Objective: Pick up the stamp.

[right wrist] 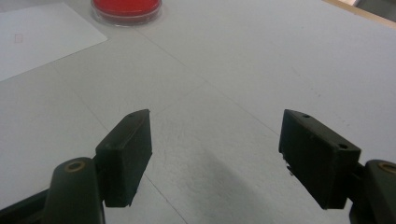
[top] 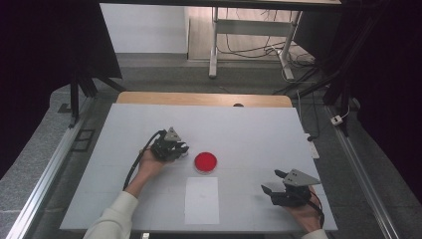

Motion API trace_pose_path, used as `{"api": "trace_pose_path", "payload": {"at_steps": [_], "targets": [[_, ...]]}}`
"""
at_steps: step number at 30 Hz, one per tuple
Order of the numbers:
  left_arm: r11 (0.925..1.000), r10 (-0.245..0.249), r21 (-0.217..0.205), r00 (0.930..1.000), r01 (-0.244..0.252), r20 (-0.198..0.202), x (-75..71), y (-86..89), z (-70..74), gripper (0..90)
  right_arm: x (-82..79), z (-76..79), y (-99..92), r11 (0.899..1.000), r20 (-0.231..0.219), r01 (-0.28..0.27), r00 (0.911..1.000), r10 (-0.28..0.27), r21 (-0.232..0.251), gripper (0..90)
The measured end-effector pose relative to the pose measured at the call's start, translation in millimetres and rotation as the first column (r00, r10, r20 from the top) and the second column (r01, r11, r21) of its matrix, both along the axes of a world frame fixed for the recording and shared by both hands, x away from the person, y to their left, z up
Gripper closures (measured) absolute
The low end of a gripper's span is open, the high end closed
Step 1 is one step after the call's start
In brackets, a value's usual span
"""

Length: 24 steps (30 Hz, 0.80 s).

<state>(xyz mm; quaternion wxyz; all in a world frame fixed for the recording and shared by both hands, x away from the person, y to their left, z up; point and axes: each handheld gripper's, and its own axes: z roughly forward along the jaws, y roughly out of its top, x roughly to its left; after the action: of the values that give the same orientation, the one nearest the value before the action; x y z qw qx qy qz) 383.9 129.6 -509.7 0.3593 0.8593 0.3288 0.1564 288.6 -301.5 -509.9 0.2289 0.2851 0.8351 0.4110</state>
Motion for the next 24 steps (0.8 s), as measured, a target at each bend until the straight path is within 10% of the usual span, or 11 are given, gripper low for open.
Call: {"api": "trace_pose_path", "payload": {"at_steps": [24], "targets": [[0.9917,0.013,-0.129,0.9986,-0.006,0.052,-24.3,20.6,32.0,75.7,-0.7,-0.4,1.3,1.0,0.007,0.006,1.0,-0.006,0.001,25.1]]}}
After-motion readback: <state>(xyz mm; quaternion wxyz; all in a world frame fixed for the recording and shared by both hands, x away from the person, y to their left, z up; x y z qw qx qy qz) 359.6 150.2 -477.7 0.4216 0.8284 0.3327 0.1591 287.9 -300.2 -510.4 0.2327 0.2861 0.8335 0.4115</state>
